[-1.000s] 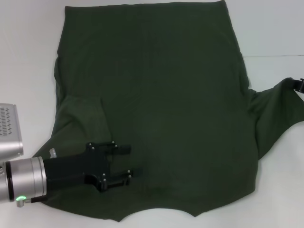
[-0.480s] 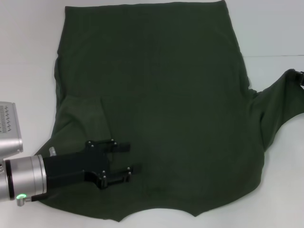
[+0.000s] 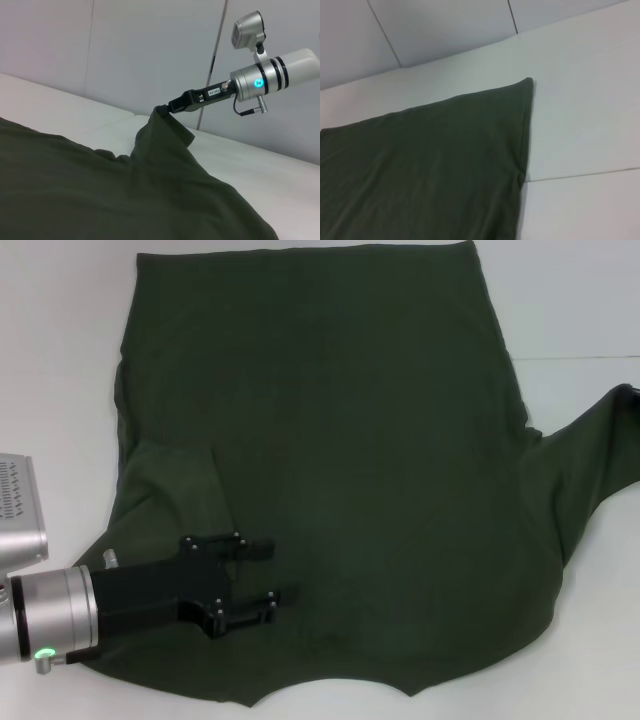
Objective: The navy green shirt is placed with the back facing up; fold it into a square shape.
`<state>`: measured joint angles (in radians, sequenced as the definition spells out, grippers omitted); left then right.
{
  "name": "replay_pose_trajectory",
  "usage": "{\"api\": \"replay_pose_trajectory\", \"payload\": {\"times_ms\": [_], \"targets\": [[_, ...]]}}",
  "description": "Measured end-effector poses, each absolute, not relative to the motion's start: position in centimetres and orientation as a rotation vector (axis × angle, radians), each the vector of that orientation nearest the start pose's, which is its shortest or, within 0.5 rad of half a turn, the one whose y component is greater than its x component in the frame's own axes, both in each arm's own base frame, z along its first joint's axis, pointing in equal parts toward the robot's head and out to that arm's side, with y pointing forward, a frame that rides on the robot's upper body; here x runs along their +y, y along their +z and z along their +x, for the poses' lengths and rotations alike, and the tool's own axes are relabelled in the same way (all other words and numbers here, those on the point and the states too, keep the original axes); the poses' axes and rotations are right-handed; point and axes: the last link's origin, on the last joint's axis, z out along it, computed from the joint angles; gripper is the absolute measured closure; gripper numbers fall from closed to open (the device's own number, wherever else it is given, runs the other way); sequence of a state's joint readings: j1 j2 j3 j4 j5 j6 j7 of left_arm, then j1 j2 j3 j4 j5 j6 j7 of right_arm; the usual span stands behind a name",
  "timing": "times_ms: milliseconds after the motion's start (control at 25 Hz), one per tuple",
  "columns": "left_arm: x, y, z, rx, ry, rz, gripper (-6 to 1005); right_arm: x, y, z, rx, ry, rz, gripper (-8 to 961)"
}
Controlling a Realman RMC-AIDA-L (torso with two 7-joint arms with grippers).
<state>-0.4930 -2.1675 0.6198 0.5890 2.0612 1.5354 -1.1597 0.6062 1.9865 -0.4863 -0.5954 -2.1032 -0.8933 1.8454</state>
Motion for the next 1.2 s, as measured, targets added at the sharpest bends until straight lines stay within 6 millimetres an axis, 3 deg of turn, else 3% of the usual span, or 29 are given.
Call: {"api": "replay_pose_trajectory", "payload": {"times_ms": [400, 840, 1200], "targets": [[30.2, -4.3, -26.8, -0.542, -0.738, -2.724, 356, 41.5, 9.1, 34.1, 1.233, 0.457, -1.88, 937], [30.3, -4.2, -26.8, -0.544, -0.741, -2.72, 356, 40.7, 9.5, 35.3, 1.336, 0.346, -1.871, 936], [30.3, -4.2, -26.7, -0.542, -0.742, -2.722, 356, 40.8, 8.9, 33.2, 1.317, 0.386, -1.969, 935]]}}
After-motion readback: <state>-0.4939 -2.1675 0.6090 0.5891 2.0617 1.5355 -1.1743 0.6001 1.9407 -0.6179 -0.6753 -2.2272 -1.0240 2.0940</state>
